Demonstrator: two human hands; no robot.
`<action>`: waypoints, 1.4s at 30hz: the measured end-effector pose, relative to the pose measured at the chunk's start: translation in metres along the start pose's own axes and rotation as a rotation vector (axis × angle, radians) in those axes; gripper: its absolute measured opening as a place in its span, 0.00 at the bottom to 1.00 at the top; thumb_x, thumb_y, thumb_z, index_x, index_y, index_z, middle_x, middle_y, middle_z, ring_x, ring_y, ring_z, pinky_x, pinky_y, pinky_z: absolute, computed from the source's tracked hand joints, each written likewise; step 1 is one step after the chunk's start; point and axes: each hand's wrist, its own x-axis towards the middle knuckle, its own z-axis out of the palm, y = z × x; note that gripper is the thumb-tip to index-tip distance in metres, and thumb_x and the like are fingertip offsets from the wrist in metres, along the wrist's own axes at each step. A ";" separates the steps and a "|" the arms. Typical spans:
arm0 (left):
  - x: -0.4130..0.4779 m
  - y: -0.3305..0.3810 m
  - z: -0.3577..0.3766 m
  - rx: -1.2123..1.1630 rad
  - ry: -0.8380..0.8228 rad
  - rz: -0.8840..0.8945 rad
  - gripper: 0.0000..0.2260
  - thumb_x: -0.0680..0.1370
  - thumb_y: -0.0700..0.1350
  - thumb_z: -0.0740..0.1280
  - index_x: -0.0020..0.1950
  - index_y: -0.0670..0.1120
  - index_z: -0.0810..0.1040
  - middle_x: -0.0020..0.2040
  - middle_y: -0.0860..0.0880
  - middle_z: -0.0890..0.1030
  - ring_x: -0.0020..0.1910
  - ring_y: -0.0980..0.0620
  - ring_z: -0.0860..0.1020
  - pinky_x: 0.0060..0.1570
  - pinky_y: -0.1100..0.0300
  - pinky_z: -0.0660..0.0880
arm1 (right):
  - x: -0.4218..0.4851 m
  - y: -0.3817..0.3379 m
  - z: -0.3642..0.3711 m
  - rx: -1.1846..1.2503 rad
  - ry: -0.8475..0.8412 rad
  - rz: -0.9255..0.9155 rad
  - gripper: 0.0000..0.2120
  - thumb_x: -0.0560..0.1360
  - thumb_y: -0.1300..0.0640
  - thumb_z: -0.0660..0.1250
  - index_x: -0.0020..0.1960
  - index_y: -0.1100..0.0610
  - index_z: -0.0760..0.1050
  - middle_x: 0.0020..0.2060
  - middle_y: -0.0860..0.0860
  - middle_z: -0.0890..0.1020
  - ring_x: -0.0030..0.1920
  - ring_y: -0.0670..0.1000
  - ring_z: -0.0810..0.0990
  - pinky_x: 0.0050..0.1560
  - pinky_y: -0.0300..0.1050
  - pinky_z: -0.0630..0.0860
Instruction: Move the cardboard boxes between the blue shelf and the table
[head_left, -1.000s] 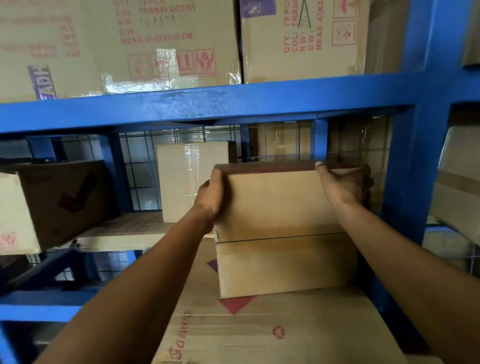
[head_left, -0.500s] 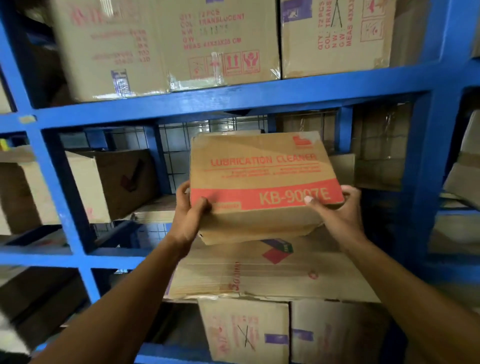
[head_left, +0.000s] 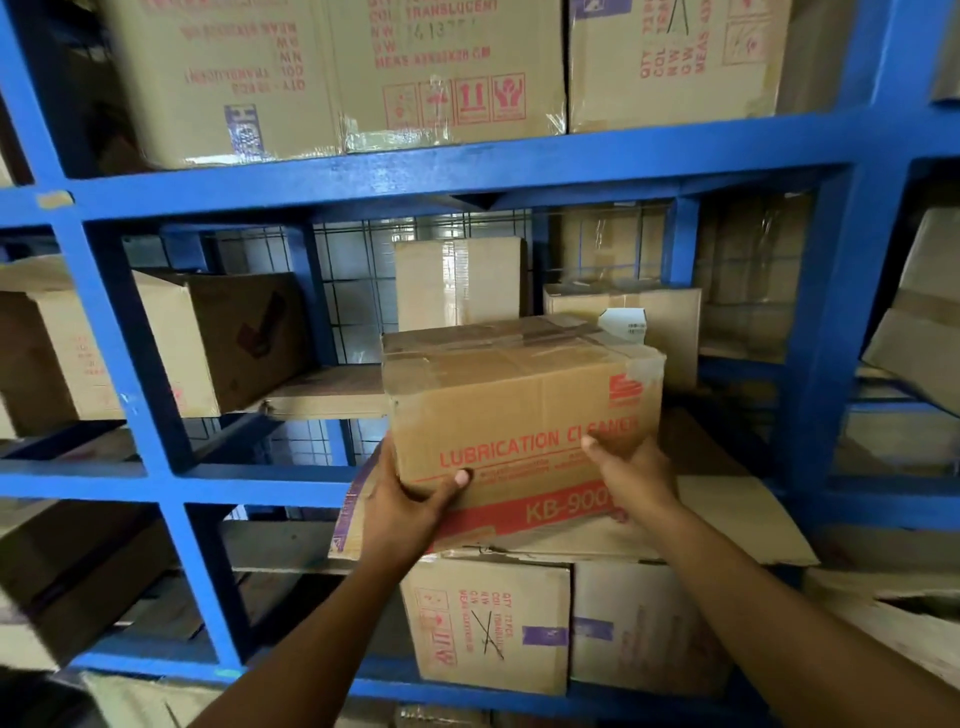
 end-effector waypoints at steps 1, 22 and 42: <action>-0.004 0.002 0.008 0.028 -0.011 0.023 0.44 0.70 0.61 0.77 0.80 0.56 0.57 0.66 0.50 0.78 0.58 0.50 0.81 0.48 0.57 0.81 | -0.002 -0.011 0.006 0.056 -0.068 -0.005 0.44 0.55 0.20 0.68 0.63 0.44 0.73 0.59 0.51 0.81 0.59 0.58 0.81 0.53 0.55 0.80; 0.065 0.051 0.004 -0.367 0.053 -0.143 0.37 0.76 0.65 0.68 0.81 0.56 0.58 0.75 0.48 0.71 0.69 0.46 0.72 0.69 0.45 0.68 | 0.002 -0.048 -0.054 0.241 -0.095 -0.135 0.08 0.71 0.49 0.62 0.43 0.40 0.79 0.49 0.52 0.83 0.51 0.57 0.80 0.49 0.52 0.75; -0.021 0.041 -0.224 -0.247 0.387 -0.084 0.34 0.73 0.55 0.76 0.77 0.59 0.67 0.68 0.51 0.77 0.63 0.52 0.77 0.67 0.50 0.72 | -0.062 -0.129 0.138 0.514 -0.431 -0.345 0.36 0.71 0.48 0.76 0.76 0.41 0.66 0.63 0.45 0.78 0.56 0.46 0.80 0.54 0.47 0.77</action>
